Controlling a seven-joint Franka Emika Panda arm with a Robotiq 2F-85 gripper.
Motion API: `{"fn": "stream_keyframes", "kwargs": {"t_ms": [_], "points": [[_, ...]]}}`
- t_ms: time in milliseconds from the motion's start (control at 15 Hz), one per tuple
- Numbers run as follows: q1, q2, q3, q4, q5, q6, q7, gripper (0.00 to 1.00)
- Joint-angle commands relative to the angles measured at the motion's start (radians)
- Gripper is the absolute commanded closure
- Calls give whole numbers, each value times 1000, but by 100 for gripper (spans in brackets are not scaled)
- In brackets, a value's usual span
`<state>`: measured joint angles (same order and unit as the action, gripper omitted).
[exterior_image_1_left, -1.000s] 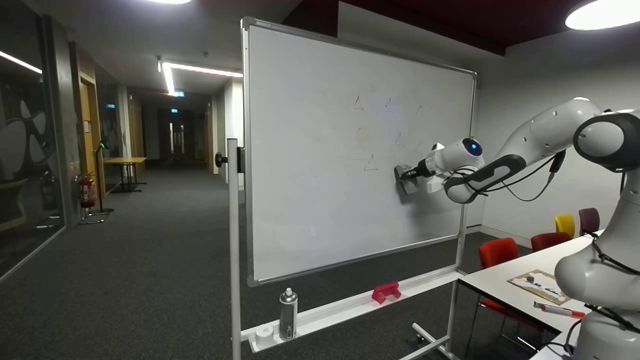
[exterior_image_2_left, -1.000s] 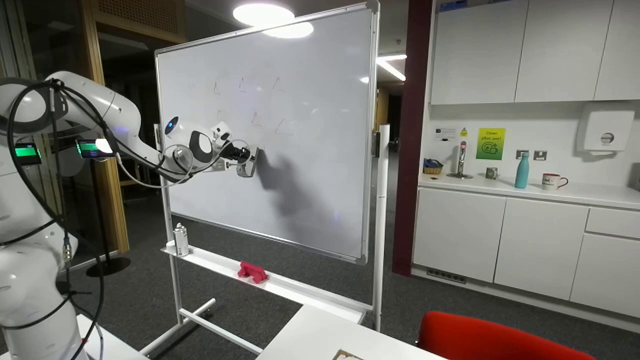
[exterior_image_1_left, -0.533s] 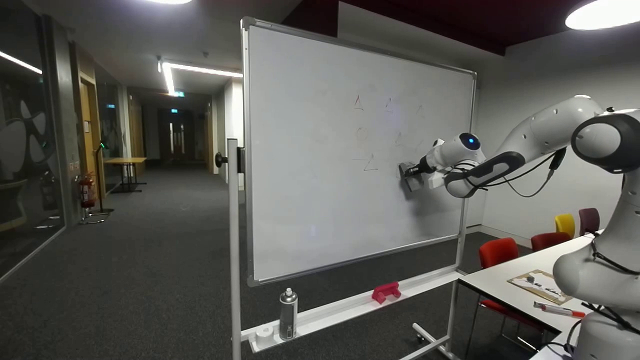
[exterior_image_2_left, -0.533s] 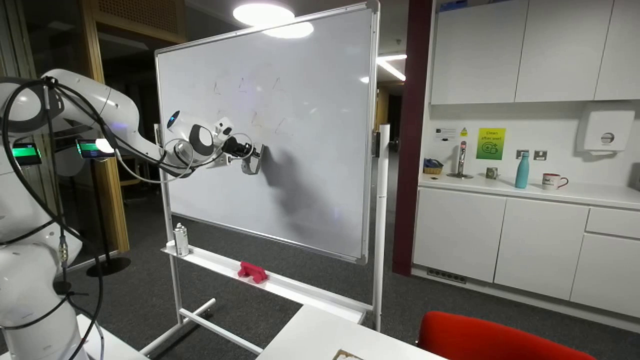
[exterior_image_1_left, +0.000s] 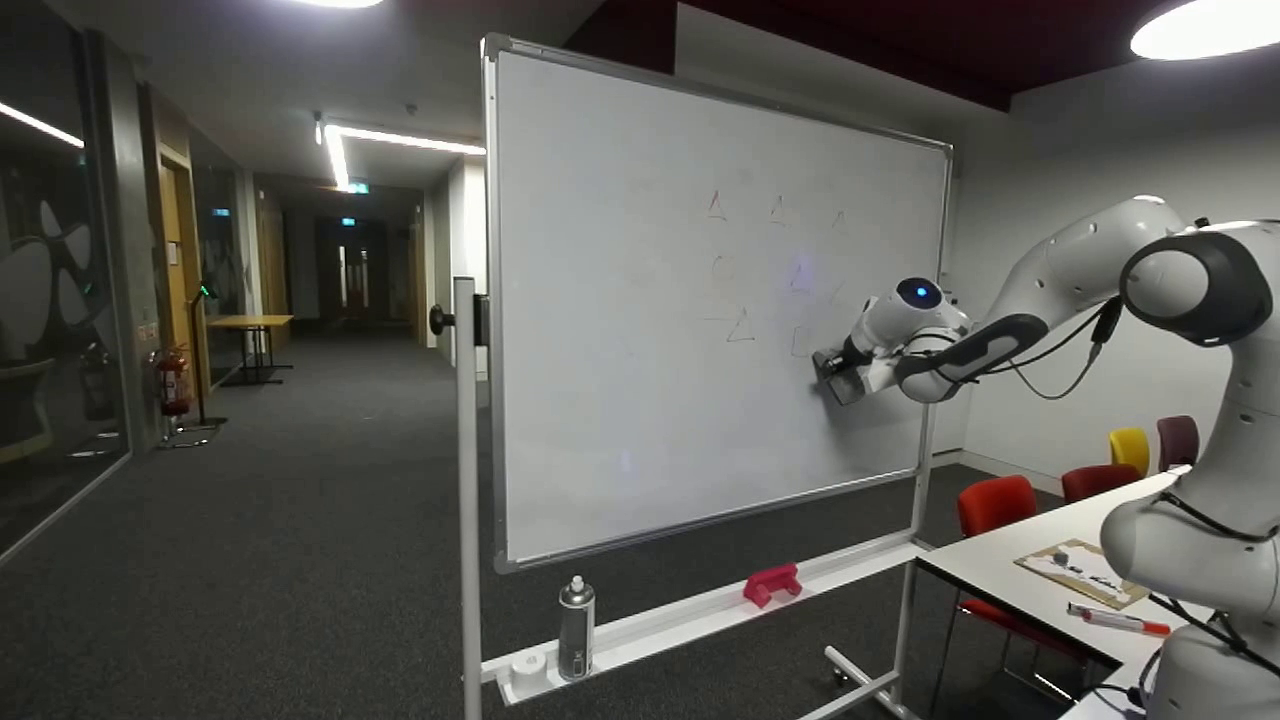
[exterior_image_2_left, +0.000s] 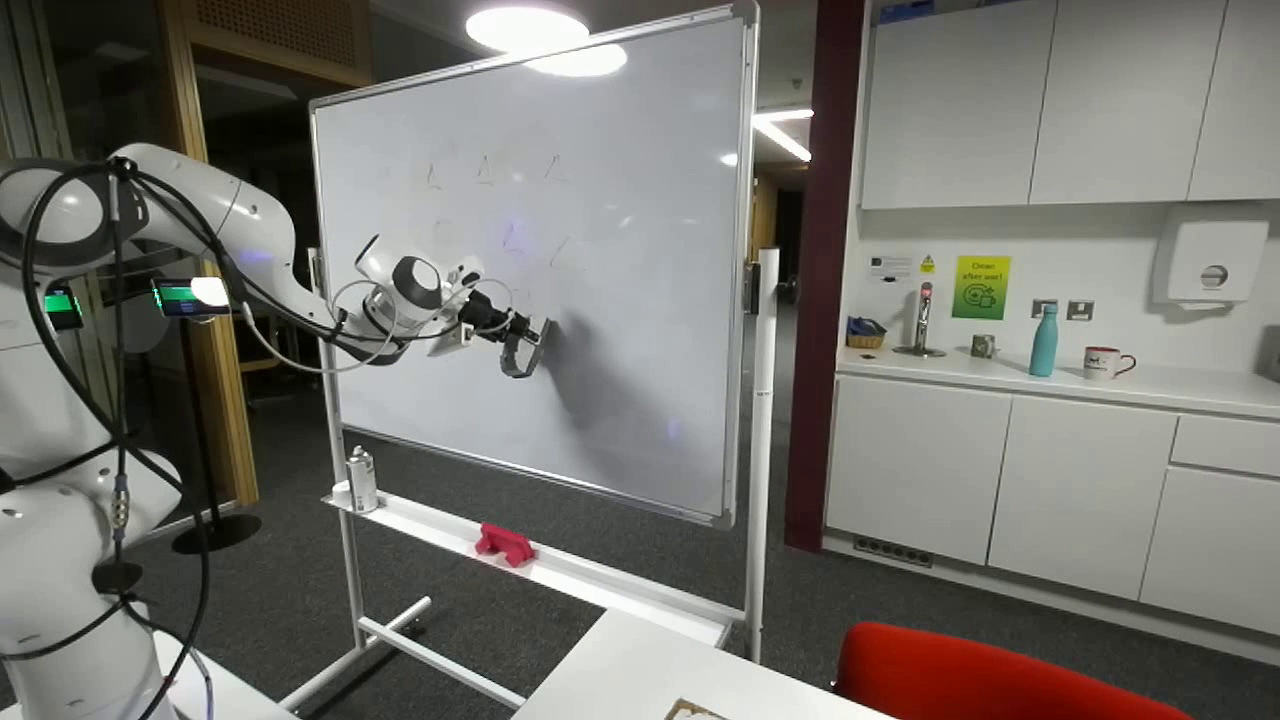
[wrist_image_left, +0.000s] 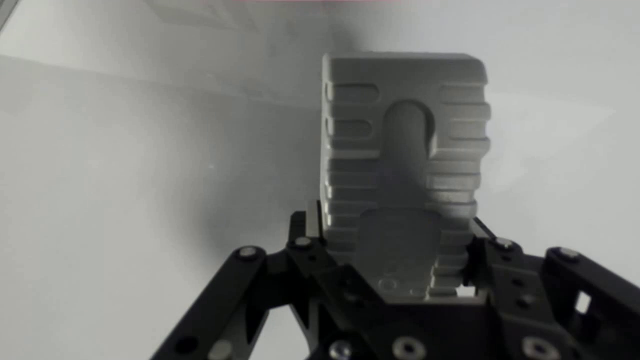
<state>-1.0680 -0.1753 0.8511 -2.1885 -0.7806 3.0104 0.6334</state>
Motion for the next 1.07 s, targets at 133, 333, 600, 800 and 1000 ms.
{"fn": "stream_keyframes", "kwargs": {"t_ms": [133, 333, 600, 800, 1000], "points": [[-65, -5, 139, 54, -137, -72, 155, 65], [-66, -15, 159, 76, -139, -95, 186, 65], [-60, -35, 135, 104, -126, -84, 155, 65], [-61, -62, 137, 94, -150, -66, 141, 65], [-44, -63, 130, 49, -112, -85, 150, 40]]}}
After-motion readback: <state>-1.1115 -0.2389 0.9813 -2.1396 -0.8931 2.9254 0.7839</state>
